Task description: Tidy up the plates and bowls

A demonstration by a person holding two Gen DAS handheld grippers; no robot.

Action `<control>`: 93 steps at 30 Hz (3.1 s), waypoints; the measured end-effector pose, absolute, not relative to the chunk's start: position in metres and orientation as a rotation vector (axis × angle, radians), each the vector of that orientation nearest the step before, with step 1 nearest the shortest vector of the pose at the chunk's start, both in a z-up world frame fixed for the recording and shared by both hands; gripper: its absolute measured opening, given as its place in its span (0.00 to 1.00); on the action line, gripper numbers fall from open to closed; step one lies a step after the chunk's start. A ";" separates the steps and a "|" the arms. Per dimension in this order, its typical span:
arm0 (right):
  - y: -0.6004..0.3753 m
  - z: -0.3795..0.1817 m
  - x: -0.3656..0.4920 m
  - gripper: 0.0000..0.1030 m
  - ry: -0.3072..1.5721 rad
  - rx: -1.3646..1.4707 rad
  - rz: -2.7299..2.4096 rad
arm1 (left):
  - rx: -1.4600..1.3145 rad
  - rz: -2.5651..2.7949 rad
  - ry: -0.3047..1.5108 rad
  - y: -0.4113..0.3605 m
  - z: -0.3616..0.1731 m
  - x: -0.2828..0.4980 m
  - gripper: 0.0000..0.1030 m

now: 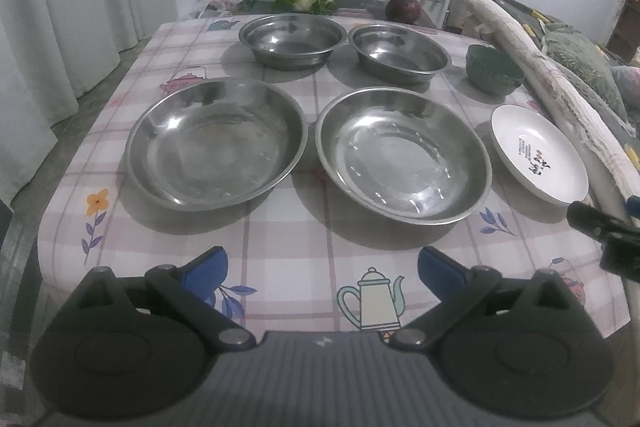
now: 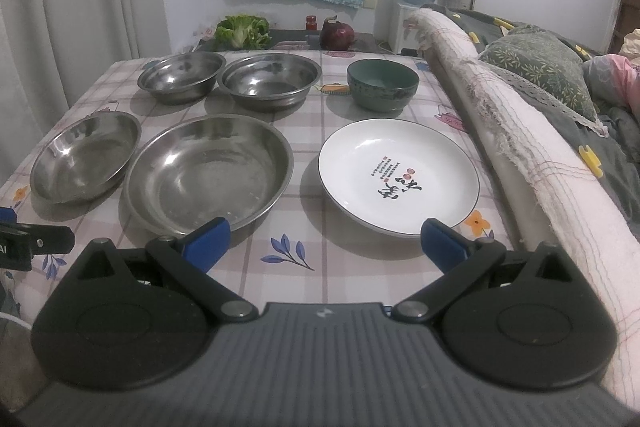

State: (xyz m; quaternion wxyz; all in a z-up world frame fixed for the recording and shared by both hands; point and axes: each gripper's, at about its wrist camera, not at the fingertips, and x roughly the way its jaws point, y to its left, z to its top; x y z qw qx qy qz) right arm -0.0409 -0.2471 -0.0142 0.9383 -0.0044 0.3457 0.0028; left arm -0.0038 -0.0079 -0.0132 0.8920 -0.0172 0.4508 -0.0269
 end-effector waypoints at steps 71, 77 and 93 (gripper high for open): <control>-0.249 -0.018 -0.036 0.99 0.713 -0.027 -0.015 | -0.024 -0.018 0.942 -0.002 -0.016 0.004 0.99; -0.251 -0.008 -0.033 0.99 0.664 -0.037 -0.003 | 0.005 0.000 0.879 0.001 0.000 0.019 0.99; -0.259 0.019 0.031 0.99 0.600 -0.009 0.107 | -0.056 -0.025 0.904 0.041 0.021 0.112 1.00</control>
